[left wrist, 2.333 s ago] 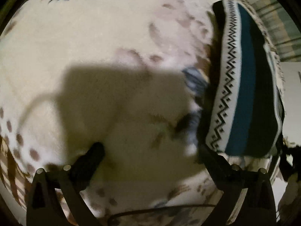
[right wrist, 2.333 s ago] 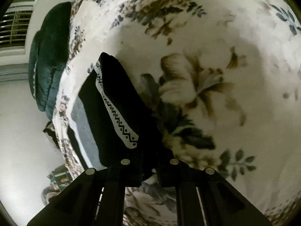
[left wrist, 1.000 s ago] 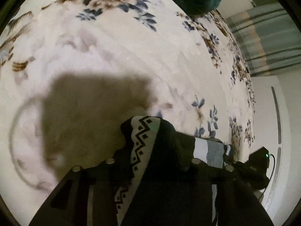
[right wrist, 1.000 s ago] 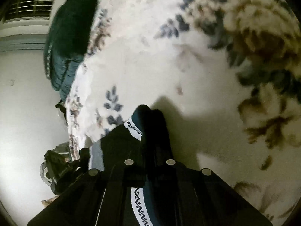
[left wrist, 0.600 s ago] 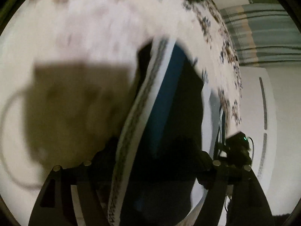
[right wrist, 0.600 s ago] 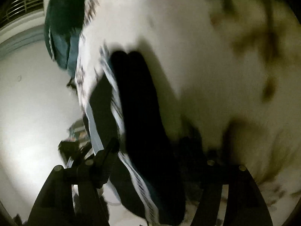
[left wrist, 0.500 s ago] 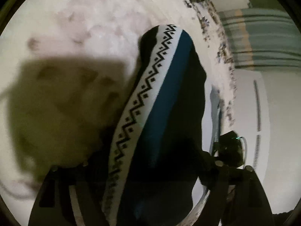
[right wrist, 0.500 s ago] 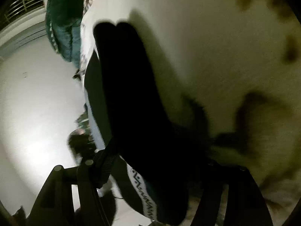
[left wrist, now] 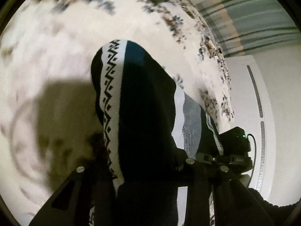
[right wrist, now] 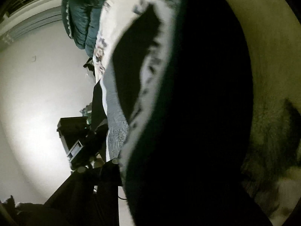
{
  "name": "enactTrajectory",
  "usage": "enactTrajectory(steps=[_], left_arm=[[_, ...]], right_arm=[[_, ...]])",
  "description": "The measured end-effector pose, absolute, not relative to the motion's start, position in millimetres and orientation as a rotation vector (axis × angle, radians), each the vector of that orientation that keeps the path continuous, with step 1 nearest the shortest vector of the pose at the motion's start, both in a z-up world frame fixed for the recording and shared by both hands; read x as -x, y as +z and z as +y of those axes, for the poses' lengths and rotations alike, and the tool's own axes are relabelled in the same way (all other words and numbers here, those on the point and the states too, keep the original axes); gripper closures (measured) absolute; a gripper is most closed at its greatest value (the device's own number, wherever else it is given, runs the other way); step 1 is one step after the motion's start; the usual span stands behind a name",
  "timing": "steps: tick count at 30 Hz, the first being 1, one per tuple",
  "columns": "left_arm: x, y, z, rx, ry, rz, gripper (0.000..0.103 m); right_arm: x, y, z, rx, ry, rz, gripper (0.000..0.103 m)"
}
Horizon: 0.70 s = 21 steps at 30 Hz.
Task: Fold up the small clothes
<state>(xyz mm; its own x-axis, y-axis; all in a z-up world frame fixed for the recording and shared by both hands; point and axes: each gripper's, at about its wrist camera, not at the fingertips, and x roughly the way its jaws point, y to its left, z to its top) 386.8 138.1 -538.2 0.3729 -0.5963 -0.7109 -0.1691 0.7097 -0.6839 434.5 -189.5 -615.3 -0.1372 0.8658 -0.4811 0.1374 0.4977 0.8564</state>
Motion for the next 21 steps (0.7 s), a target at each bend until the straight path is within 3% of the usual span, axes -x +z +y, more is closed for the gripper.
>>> enactTrajectory(steps=[12, 21], left_arm=[[-548.7, -482.1, 113.6, 0.654, -0.459, 1.123, 0.075], [-667.3, -537.0, 82.5, 0.612, -0.458, 1.187, 0.072]], right_arm=[[-557.8, -529.1, -224.7, -0.872, 0.705, 1.38, 0.079], [-678.7, -558.7, -245.2, -0.824, 0.59, 1.367, 0.078]])
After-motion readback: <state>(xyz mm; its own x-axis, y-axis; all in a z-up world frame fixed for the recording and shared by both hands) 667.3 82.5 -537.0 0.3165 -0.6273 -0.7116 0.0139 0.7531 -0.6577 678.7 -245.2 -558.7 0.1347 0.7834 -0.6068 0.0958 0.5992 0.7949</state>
